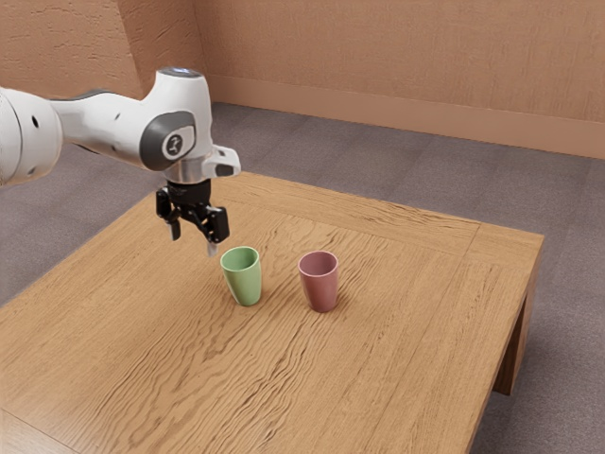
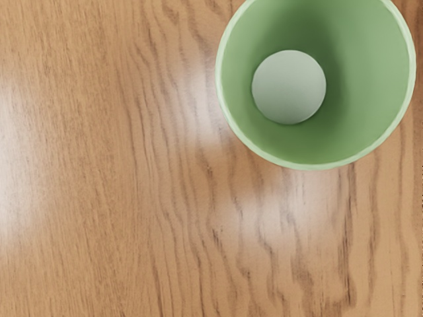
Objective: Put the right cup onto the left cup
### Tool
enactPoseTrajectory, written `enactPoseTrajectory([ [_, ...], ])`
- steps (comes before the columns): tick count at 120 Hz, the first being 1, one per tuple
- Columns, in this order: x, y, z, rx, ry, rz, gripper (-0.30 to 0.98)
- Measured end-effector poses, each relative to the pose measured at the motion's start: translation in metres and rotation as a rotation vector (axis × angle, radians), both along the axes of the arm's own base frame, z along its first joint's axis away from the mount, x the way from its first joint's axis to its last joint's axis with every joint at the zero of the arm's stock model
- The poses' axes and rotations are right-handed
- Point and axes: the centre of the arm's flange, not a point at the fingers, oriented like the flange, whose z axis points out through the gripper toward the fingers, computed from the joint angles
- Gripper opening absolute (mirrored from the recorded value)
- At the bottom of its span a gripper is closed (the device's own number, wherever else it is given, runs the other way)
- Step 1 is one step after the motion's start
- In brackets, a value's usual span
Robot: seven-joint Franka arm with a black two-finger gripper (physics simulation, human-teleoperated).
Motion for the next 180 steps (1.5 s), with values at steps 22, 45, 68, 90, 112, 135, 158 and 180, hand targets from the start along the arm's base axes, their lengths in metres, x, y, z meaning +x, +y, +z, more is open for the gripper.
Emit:
enactPoseTrajectory([
  [22,0.015,-0.003,-0.019,-0.01,-0.062,-0.002,0.69],
  [45,0.027,0.001,-0.037,-0.042,-0.107,0.03,0.69],
  [68,0.035,0.005,-0.051,-0.054,-0.137,0.047,0.69],
  [90,0.045,0.011,-0.062,-0.056,-0.163,0.06,0.69],
  [112,0.048,0.015,-0.079,-0.064,-0.161,0.078,0.69],
  [135,0.05,0.018,-0.091,-0.065,-0.164,0.085,0.69],
  [158,0.051,0.019,-0.09,-0.059,-0.174,0.078,0.28],
  [180,0.051,0.006,-0.091,-0.063,-0.175,0.055,0.03],
])
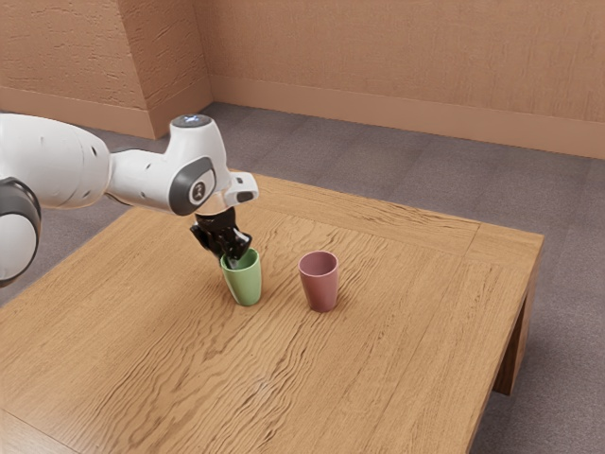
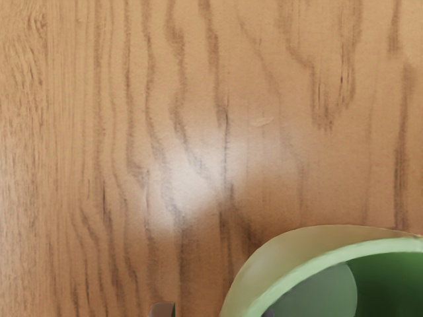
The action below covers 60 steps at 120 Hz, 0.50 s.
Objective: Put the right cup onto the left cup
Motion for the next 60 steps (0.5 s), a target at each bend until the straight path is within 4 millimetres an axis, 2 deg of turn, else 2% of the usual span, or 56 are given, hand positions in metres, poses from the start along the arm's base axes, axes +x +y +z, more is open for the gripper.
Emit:
enactPoseTrajectory([
  [15,0.001,-0.007,0.001,-0.005,-0.003,-0.01,-0.04],
  [36,0.001,-0.006,0.007,-0.002,-0.013,-0.011,-0.08],
  [60,-0.001,-0.017,0.044,-0.011,-0.046,-0.013,-0.09],
])
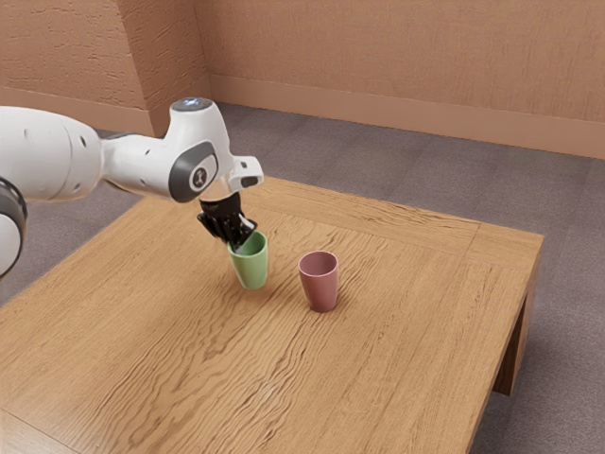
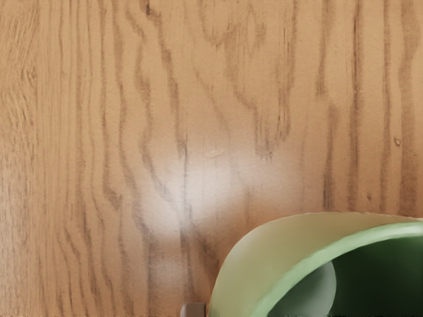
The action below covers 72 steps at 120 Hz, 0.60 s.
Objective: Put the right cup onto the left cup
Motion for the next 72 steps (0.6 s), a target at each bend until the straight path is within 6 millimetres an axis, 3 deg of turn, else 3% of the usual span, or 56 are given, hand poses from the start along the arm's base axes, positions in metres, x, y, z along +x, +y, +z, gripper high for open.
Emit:
enactPoseTrajectory([
  [22,0.008,-0.027,0.055,-0.027,-0.008,0.009,-0.1],
  [38,0.014,-0.048,0.081,-0.039,0.018,0.017,-0.1],
  [57,0.017,-0.072,0.099,-0.046,0.061,0.032,-0.1],
  [72,0.019,-0.094,0.099,-0.053,0.1,0.039,-0.1],
])
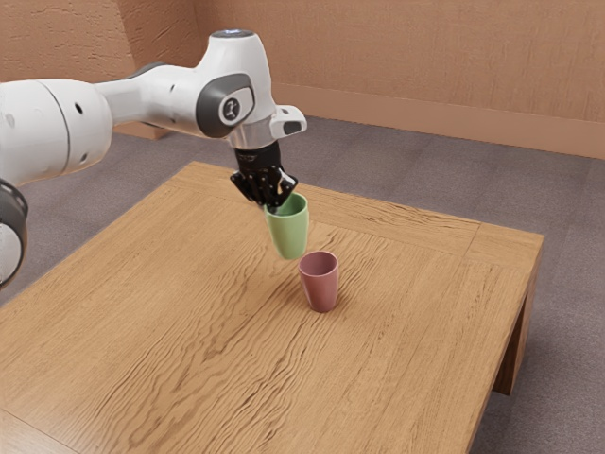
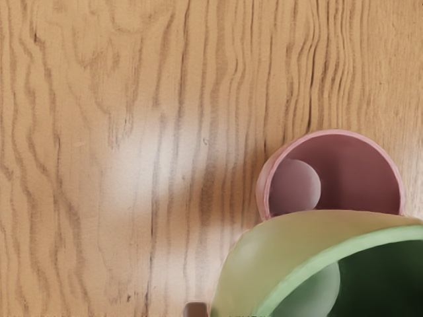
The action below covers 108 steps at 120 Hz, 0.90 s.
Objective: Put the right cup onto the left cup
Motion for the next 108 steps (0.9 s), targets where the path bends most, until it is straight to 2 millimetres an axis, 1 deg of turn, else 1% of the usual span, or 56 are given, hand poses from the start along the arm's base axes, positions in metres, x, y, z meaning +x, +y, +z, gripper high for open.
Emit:
enactPoseTrajectory([
  [5,0.001,-0.006,-0.001,0.0,0.008,0.002,-0.1],
  [15,0.004,-0.013,-0.003,0.001,0.02,0.014,-0.1],
  [28,0.01,-0.019,-0.007,0.003,0.029,0.03,-0.1],
  [41,0.02,-0.022,-0.014,0.007,0.029,0.045,-0.1],
  [63,0.037,-0.019,-0.022,0.012,0.014,0.074,-0.1],
  [79,0.044,-0.018,-0.028,0.012,0.009,0.09,-0.1],
  [108,0.048,-0.021,-0.034,0.008,0.004,0.107,-0.1],
])
